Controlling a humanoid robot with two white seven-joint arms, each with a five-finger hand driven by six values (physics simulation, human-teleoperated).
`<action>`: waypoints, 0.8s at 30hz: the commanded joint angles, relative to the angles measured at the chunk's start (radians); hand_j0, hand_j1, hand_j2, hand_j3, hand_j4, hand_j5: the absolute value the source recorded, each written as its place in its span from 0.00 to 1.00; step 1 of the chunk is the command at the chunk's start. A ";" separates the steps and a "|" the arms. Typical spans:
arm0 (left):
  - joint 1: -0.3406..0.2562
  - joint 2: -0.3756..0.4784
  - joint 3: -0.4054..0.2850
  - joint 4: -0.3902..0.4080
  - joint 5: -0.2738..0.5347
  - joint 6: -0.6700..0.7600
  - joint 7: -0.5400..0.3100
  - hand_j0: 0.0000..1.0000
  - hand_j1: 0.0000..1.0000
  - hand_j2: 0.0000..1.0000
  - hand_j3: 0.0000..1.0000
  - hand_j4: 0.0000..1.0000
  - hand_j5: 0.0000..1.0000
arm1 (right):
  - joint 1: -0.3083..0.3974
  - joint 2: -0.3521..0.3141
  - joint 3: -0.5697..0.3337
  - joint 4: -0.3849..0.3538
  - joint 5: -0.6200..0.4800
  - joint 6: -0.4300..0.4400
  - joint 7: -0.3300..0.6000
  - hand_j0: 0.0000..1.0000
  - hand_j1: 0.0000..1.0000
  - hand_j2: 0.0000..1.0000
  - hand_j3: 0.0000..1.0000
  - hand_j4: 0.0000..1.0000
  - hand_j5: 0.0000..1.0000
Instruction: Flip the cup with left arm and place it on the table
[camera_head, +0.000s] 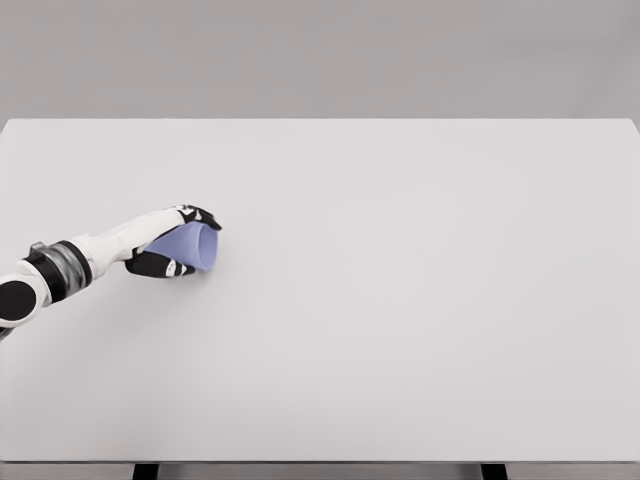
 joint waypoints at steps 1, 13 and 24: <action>0.000 0.005 -0.002 0.000 0.007 0.020 -0.003 0.63 0.63 0.63 0.63 0.63 0.63 | 0.000 0.000 0.000 0.000 0.000 0.000 0.000 1.00 1.00 1.00 1.00 1.00 1.00; -0.020 0.067 0.079 -0.001 0.128 -0.290 0.010 0.57 0.57 0.57 0.57 0.57 0.57 | 0.000 0.000 0.000 0.000 0.000 0.000 0.000 1.00 1.00 1.00 1.00 1.00 1.00; -0.015 0.089 0.095 0.000 0.412 -0.368 0.003 0.57 0.57 0.57 0.57 0.57 0.57 | 0.000 0.000 0.000 0.000 0.000 0.000 0.000 1.00 1.00 1.00 1.00 1.00 1.00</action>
